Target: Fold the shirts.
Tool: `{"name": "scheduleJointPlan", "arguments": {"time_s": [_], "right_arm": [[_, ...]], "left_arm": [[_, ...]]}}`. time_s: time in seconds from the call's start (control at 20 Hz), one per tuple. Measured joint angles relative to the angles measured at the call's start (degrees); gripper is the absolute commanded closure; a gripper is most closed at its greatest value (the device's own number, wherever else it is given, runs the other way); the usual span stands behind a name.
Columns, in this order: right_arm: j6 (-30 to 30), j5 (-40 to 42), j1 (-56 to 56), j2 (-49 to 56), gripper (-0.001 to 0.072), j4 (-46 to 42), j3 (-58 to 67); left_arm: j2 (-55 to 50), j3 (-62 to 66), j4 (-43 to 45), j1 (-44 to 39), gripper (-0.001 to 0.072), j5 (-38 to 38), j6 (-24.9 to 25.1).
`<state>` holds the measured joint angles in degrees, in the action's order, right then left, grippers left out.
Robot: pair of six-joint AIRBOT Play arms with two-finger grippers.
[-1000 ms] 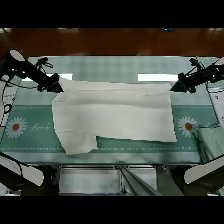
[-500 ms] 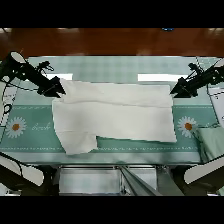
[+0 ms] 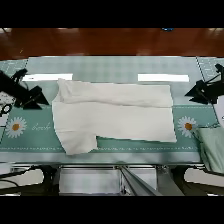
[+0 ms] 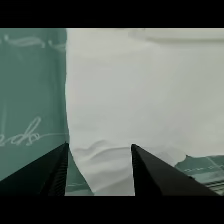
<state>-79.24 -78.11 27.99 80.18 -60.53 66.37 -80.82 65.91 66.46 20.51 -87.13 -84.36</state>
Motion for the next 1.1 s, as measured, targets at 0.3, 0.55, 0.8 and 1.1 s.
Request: {"name": "scheduleJointPlan", "arguments": {"time_s": [0.3,0.55,0.8,1.1], "right_arm": [[6.51,12.02,1.05,-20.57,0.0297,4.13,-25.46],[8.41,12.22,1.14,-25.68,0.0297,8.55,-30.75],[9.07,10.6,1.14,-26.71,0.0297,10.4,-31.8],[8.04,10.27,2.49,-26.91,0.0297,8.11,-31.5]], "left_arm": [[19.21,-30.71,-14.43,14.21,0.0199,6.47,9.73],[23.76,-42.18,-12.68,16.83,0.02,10.4,8.87],[22.18,-45.38,-13.49,13.0,0.02,15.23,7.96],[17.64,-45.86,-18.27,1.38,0.0685,21.55,8.76]]}}
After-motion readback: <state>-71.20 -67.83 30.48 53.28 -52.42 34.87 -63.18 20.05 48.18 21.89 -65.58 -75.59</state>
